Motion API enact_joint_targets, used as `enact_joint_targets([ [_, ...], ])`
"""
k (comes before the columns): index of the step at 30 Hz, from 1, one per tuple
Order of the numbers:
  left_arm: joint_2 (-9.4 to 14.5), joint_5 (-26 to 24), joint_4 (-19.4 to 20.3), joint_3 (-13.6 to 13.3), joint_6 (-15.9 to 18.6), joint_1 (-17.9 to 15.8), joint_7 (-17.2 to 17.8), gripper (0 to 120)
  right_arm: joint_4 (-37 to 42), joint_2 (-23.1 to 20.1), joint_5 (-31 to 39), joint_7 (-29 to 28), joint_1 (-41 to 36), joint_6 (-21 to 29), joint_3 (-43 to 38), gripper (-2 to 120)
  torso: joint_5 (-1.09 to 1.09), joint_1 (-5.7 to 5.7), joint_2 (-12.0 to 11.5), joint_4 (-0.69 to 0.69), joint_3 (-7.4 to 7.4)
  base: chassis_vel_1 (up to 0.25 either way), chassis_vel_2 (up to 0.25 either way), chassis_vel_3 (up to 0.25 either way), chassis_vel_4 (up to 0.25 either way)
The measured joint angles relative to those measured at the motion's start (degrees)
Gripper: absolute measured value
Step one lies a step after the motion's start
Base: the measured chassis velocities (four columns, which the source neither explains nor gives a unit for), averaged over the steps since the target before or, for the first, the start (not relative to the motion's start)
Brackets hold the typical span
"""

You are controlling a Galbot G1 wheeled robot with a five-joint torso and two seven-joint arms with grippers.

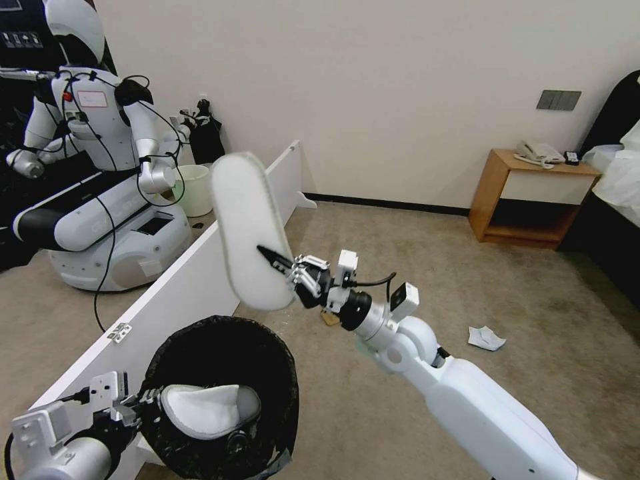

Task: Pick up the trash bin, then pick up the garbage from the floor and place it into the trash bin.

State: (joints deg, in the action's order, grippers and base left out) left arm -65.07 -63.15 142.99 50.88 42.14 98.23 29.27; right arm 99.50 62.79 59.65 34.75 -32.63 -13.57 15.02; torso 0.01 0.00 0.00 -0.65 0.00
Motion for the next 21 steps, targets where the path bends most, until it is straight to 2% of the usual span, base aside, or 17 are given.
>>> enact_joint_targets([
  [8,0.0,-0.1,0.2,-0.2,0.0,-0.1,0.1,1,-3.6,0.4,-1.7,1.3,0.9,-0.7,4.8,2,0.0,0.0,0.0,0.01,0.0,0.0,0.0,0.0,0.0],
  [21,0.1,-0.4,0.3,-0.8,0.0,0.0,0.3,1,-8.8,2.2,-5.6,3.4,0.8,-2.2,7.8,2,-0.01,0.0,0.0,0.01,0.0,0.0,0.0,0.0,0.0],
])
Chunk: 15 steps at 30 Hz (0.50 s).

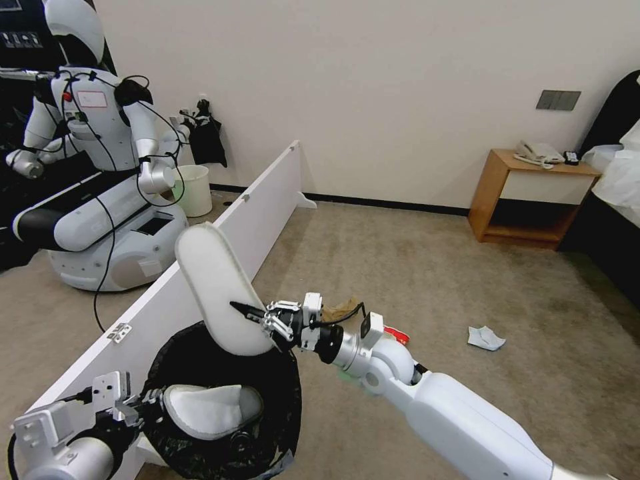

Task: Pick up the trash bin, then pick up the garbage from the floor and place it into the trash bin.

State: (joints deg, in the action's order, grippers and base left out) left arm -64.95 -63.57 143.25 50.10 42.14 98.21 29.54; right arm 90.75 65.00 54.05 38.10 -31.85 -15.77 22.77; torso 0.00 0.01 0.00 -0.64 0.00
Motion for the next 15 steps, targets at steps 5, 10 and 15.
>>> enact_joint_targets([
  [5,0.0,0.0,0.0,-0.2,0.0,0.1,0.0,1,-1.8,1.1,-1.1,0.7,0.1,-0.3,1.1,2,0.0,0.0,0.0,-0.01,0.0,0.0,0.0,0.0,0.0],
  [10,0.0,-0.2,0.0,-0.2,0.0,0.1,0.0,1,-3.4,2.5,-1.6,1.1,0.6,-0.5,2.6,2,0.01,0.0,0.0,0.0,0.0,0.0,0.0,0.0,0.0],
  [15,0.0,-0.5,0.0,-0.2,0.0,0.4,0.1,1,-5.3,3.8,-2.7,1.8,0.9,-1.0,3.6,2,0.01,0.0,0.0,0.0,0.0,0.0,0.0,0.0,0.0],
])
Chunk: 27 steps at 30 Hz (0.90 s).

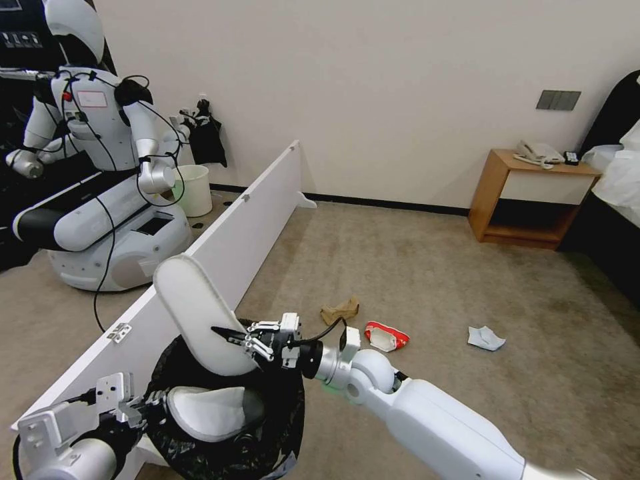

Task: Pick up the trash bin, then pick up the garbage from the floor and place it into the trash bin.

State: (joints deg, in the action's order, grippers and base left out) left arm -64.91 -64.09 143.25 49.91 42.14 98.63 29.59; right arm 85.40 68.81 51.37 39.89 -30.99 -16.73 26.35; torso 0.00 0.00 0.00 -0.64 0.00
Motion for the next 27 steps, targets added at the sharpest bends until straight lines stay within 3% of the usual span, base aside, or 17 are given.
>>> enact_joint_targets([
  [27,0.1,0.0,0.0,-0.1,0.0,0.6,0.0,1,-3.1,0.3,-3.5,1.9,0.4,-1.9,0.4,4,0.0,0.0,0.0,-0.01,0.0,0.0,0.0,0.0,0.0],
])
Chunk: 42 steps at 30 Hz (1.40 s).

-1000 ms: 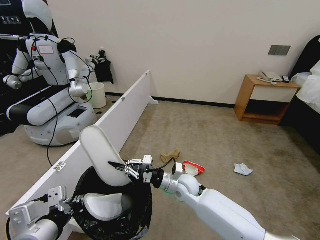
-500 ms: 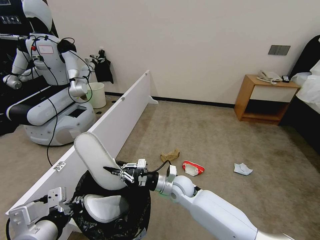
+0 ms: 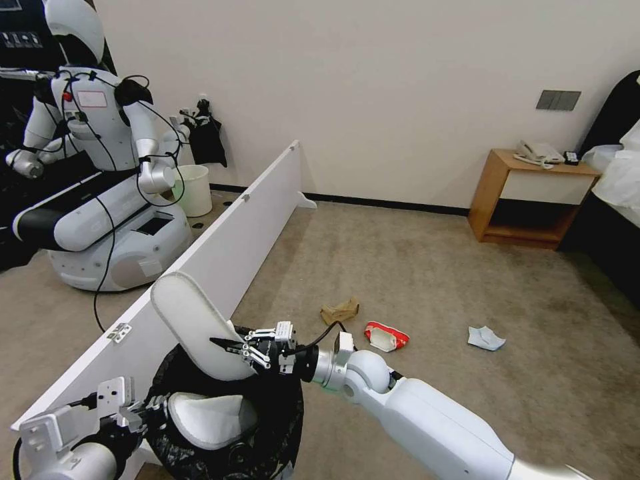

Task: Pick up the trash bin, then pick up the garbage from the floor and place it into the trash bin.

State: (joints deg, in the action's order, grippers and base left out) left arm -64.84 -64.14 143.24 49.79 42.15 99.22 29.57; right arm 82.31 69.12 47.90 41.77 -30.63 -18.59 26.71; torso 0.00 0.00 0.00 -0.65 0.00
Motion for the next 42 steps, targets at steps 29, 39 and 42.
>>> enact_joint_targets([
  [29,0.0,0.0,0.0,0.4,0.0,-0.1,0.0,1,2.4,-2.2,2.9,3.5,-0.3,0.0,0.2,100,0.0,0.0,0.0,0.01,0.0,0.0,0.0,0.0,0.0],
  [39,-0.1,-0.1,0.0,1.0,0.0,-0.2,0.0,1,7.1,-4.8,5.5,4.2,-0.7,-0.4,-3.4,100,-0.01,0.0,0.0,0.0,0.0,0.0,0.0,0.0,0.0],
  [42,-0.5,-0.1,0.0,1.3,0.0,0.1,0.0,1,10.1,-7.1,7.1,3.1,-1.1,-0.5,-6.3,100,-0.01,0.0,0.0,0.01,0.0,0.0,0.0,0.0,0.0],
])
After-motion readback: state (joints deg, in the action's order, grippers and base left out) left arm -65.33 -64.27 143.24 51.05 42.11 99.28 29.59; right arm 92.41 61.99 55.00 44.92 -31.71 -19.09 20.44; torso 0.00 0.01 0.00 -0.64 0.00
